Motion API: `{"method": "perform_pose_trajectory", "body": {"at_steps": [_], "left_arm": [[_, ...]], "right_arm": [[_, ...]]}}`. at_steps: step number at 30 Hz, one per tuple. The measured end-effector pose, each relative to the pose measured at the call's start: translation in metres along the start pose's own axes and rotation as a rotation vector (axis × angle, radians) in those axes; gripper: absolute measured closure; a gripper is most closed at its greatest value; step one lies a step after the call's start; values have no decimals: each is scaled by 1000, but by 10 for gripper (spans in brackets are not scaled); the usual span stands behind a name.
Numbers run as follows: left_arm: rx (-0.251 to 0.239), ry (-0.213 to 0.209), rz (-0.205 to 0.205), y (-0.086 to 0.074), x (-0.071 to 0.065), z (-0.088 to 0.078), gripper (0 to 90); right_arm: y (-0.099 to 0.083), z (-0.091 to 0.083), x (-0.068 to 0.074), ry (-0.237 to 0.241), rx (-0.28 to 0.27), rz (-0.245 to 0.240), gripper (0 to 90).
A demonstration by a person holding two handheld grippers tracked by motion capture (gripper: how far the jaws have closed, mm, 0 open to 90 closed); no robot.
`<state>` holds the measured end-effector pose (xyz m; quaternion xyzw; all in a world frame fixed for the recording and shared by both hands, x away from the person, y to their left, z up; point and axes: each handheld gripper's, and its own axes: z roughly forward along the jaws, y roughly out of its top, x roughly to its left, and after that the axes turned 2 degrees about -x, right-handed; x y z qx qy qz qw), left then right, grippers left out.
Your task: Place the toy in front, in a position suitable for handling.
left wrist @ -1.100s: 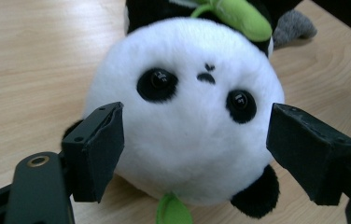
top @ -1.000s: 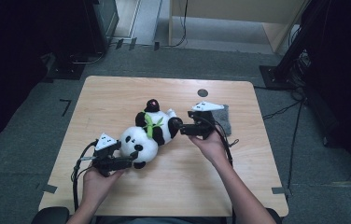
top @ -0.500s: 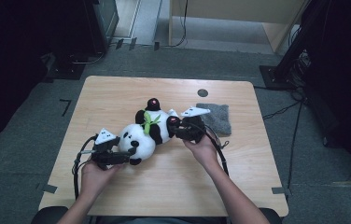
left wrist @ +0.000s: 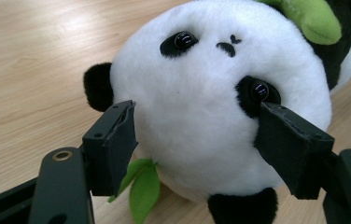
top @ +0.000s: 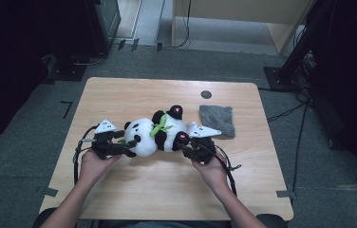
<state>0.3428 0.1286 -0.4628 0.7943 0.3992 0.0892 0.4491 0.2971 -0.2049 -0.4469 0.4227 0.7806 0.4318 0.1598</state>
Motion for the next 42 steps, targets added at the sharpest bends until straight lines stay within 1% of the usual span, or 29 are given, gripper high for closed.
{"method": "perform_pose_trajectory", "body": {"at_steps": [2, 6, 8, 11, 13, 15, 18, 21, 24, 26, 28, 30, 32, 33, 35, 36, 38, 40, 42], "left_arm": [[2, -14, 1, 0, 4, 0, 274], [-5, -1, 62, 3, 6, -1, 272], [-10, -1, 75, 3, 7, -1, 271], [-20, -22, 68, 2, 10, 1, 269], [-26, -25, 64, 2, 10, 1, 269], [-28, -22, 72, 3, 9, 2, 269], [-29, -15, 77, 3, 9, 2, 268], [-27, 2, 76, 5, 11, 2, 268], [-27, -14, 53, 5, 14, 3, 272], [-30, -13, 56, 5, 14, 3, 276], [-34, -7, 62, 6, 12, 2, 277], [-31, 3, 73, 7, 11, 0, 278], [-25, 8, 69, 10, 10, -3, 285], [-30, 7, 64, 12, 10, -4, 288], [-52, 2, 53, 15, 8, -8, 291], [-62, -6, 48, 16, 7, -9, 293], [-69, -14, 56, 17, 4, -10, 288], [-67, -19, 68, 18, 0, -9, 280], [-58, -28, 70, 18, -3, -8, 279]], "right_arm": [[-2, -2, 4, -1, 5, -12, 634], [-4, -5, 9, 11, 3, -10, 630], [-5, -6, 11, 12, 5, -11, 628], [-7, -6, 10, 14, 0, -10, 613], [-9, -5, 5, 27, -11, 12, 607], [-9, -5, 1, 35, -17, 28, 604], [-9, -6, 0, 37, -19, 25, 604], [-9, -6, 4, 48, -11, 21, 605], [-11, -6, 6, 48, -13, 9, 574], [-11, -7, 2, 58, -17, 27, 560], [-10, -9, -1, 67, -16, 31, 534], [-9, -12, -3, 70, -13, 17, 488], [-9, -17, -4, 68, -18, -3, 474], [-9, -20, -6, 67, -26, -11, 464], [-9, -28, -9, 71, -33, -3, 456], [-10, -33, -12, 64, -44, -1, 456], [-11, -44, -19, 52, -69, 14, 455], [-11, -53, -29, 27, -90, 25, 447], [-12, -58, -40, 6, -97, 34, 447]]}}
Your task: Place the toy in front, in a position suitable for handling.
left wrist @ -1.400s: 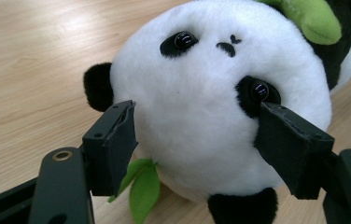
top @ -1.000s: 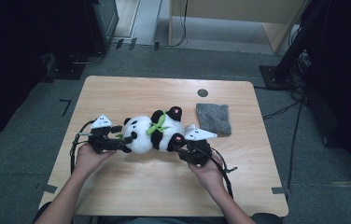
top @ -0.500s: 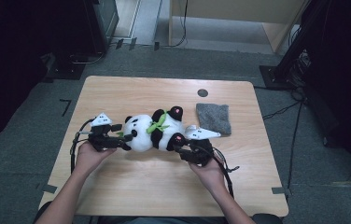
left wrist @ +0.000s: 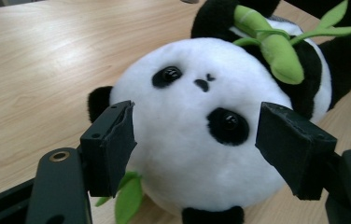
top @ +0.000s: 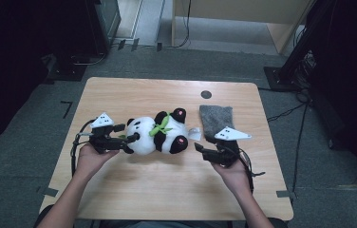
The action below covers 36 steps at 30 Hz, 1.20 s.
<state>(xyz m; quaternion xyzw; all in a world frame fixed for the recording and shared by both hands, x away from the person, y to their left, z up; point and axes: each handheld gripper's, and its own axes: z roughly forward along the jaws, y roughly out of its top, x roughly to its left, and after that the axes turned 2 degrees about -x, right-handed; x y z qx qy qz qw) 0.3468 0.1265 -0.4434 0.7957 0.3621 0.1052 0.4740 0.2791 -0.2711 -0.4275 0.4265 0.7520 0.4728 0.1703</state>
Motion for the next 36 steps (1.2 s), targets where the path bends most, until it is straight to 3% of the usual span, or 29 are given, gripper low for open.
{"method": "perform_pose_trajectory", "body": {"at_steps": [8, 14, 17, 19, 26, 31, 34, 36], "left_arm": [[23, -16, -3, 9, -3, 9, 280], [39, 3, 12, 3, -6, 10, 267], [26, 11, 13, 3, -7, 9, 261], [22, 6, 5, 2, -5, 11, 255], [15, -4, 19, -1, 1, 22, 199], [31, -18, -10, -9, 5, 28, 119], [26, -14, -10, -9, 5, 28, 99], [21, -10, 7, -10, 4, 28, 97]], "right_arm": [[2, 17, -42, -85, 37, 40, 432], [9, 33, -71, -146, 22, 66, 432], [12, 42, -85, -163, 16, 104, 431], [12, 48, -95, -137, 22, 132, 409], [13, 66, -120, -196, 42, 148, 390], [5, 81, -138, -221, 63, 186, 365], [-1, 88, -144, -216, 77, 214, 333], [-3, 93, -143, -225, 105, 198, 315]]}}
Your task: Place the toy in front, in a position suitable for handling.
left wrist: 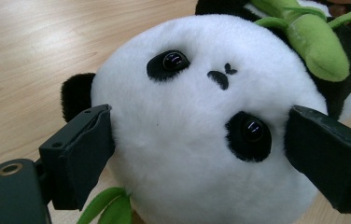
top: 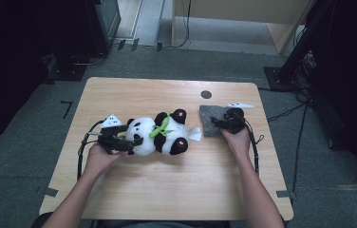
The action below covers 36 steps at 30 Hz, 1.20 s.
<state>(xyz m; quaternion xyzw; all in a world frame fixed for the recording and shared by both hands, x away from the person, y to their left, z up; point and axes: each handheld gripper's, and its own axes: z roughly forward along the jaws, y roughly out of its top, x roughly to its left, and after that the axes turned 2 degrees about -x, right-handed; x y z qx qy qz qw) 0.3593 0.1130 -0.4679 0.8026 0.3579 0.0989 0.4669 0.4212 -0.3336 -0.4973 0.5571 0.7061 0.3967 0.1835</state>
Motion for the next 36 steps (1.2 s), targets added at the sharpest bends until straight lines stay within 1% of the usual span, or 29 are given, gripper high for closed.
{"method": "perform_pose_trajectory", "body": {"at_steps": [2, 4, 6, 8, 9, 11, 12, 15, 17, 18, 25, 27, 30, 34, 36], "left_arm": [[4, -2, 6, -2, 0, 1, 89], [10, 4, -1, -5, 0, 3, 61], [13, -10, -15, -8, 0, 4, 51], [0, -1, -6, -12, -2, 3, 63], [-6, -2, -8, -12, -3, 3, 69], [-13, 2, 0, -14, -4, 2, 87], [-14, -3, 1, -14, -4, 2, 108], [-15, 3, 14, -15, -6, 1, 151], [-20, 4, 11, -16, -7, 0, 174], [-21, 8, 13, -16, -7, 0, 201], [-28, 16, 22, -18, -11, -3, 305], [-29, 18, 26, -18, -12, -3, 332], [-28, 20, 31, -18, -12, -3, 361], [-37, 22, 33, -20, -14, -3, 395], [-34, 24, 36, -19, -14, -4, 413]], "right_arm": [[-2, 5, 2, -10, 19, -15, 305], [-5, 10, 5, -27, 41, -28, 291], [-8, 14, 7, -52, 50, -49, 284], [-11, 15, 8, -71, 42, -64, 281], [-12, 15, 9, -81, 32, -76, 287], [-18, 17, 13, -114, 13, -118, 292], [-19, 17, 14, -122, 1, -125, 293], [-20, 17, 14, -126, -8, -117, 298], [-21, 17, 14, -123, -15, -111, 308], [-21, 17, 14, -125, -14, -113, 308], [-22, 17, 15, -136, -18, -125, 303], [-22, 17, 14, -127, -19, -116, 345], [-22, 16, 14, -116, -23, -115, 448], [-24, 13, 13, -113, -31, -113, 622], [-24, 11, 12, -110, -27, -110, 690]]}}
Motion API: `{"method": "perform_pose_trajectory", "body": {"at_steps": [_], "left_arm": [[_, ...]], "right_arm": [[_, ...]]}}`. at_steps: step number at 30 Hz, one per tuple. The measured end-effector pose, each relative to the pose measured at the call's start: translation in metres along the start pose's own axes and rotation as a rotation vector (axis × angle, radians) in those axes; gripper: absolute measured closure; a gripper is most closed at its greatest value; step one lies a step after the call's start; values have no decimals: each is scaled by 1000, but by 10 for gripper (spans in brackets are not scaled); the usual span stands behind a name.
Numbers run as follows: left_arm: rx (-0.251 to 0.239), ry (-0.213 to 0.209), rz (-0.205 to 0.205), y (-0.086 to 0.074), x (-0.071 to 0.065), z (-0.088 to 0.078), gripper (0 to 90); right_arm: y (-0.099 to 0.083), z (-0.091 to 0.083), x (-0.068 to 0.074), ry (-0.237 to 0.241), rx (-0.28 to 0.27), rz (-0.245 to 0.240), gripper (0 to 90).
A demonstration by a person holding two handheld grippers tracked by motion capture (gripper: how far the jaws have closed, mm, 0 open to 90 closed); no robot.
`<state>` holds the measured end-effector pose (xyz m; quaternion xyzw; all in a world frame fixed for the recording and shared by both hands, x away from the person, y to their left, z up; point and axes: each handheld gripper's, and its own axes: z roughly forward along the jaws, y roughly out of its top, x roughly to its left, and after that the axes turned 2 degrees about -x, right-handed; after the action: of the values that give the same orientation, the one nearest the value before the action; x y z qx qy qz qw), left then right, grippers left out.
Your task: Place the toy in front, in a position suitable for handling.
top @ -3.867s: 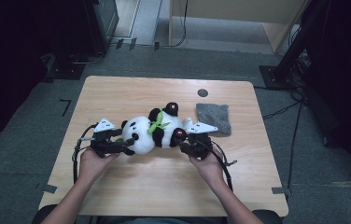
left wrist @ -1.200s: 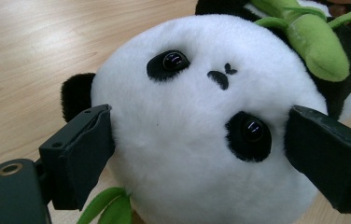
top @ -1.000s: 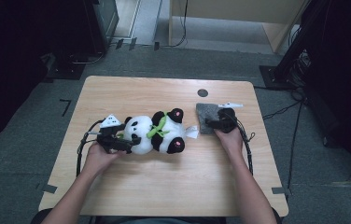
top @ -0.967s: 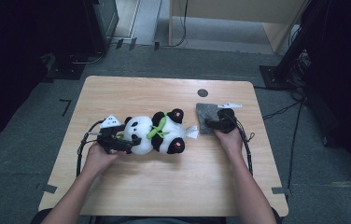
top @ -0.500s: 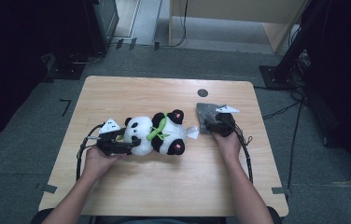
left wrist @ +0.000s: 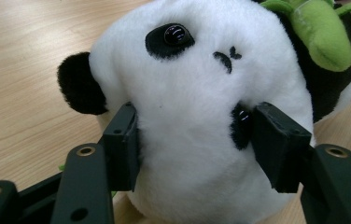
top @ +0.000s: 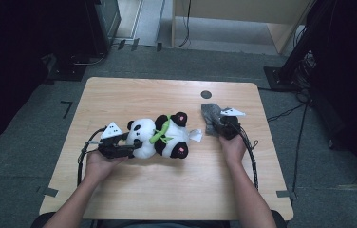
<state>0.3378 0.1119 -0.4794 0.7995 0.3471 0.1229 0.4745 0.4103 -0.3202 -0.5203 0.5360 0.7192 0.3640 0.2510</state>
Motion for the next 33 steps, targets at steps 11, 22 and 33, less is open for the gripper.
{"method": "perform_pose_trajectory", "body": {"at_steps": [11, 22, 33], "left_arm": [[11, 5, -4, 2, -1, -1, 421], [3, 14, -13, 1, -3, -2, 384], [2, 23, -7, 1, -5, -3, 386]], "right_arm": [[16, -18, -15, 54, 48, 93, 760], [45, -51, 0, 128, 1, 43, 759], [96, -69, 37, 219, -29, -22, 757]]}}
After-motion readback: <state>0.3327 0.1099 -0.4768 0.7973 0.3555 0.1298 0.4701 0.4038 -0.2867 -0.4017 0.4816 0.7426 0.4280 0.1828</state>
